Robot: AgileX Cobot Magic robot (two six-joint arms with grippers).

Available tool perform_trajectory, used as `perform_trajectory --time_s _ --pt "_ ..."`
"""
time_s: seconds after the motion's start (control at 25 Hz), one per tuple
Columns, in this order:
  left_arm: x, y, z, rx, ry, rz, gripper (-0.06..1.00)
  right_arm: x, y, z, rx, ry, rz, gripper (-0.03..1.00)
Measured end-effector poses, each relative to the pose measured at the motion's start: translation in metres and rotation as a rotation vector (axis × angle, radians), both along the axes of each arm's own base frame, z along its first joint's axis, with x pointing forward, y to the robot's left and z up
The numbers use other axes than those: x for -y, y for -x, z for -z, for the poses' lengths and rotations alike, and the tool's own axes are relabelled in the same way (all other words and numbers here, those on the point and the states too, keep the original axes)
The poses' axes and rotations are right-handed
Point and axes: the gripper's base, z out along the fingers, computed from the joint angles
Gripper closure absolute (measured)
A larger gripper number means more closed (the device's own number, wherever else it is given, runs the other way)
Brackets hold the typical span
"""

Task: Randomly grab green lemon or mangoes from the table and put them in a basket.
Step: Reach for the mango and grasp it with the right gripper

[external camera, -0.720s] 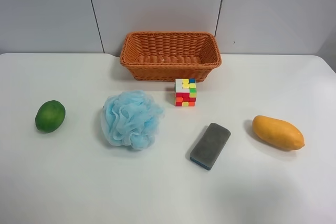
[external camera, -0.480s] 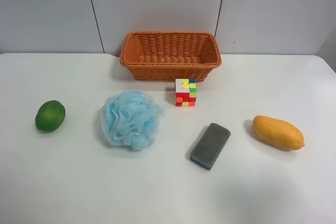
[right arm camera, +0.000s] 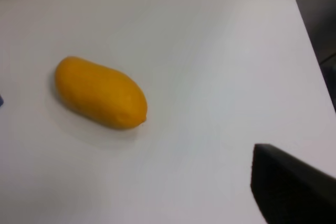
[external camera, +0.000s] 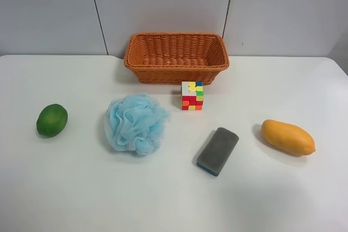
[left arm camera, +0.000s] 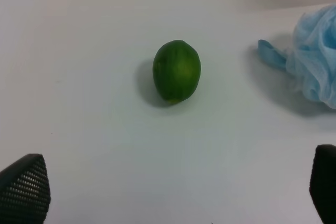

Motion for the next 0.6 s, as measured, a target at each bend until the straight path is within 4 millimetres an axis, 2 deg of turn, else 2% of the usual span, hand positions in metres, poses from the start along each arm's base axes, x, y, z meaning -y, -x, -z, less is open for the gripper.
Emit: perform_trajectory --time_s 0.12,0.2,0.32,0.44,0.6 --pt "0.000 0.000 0.000 0.000 0.000 0.000 -0.05 0.001 -0.025 -0.026 -0.090 0.021 -0.010 -0.02" --pt "0.000 0.000 0.000 0.000 0.000 0.000 -0.05 0.001 -0.048 -0.040 -0.158 0.042 -0.029 -0.02" --pt "0.000 0.000 0.000 0.000 0.000 0.000 -0.05 -0.002 -0.086 -0.050 -0.262 0.079 -0.087 -0.02" --pt "0.000 0.000 0.000 0.000 0.000 0.000 -0.05 -0.007 -0.126 -0.049 -0.369 0.175 -0.173 -0.02" --pt "0.000 0.000 0.000 0.000 0.000 0.000 -0.05 -0.021 -0.179 -0.030 -0.520 0.307 -0.274 -0.02"
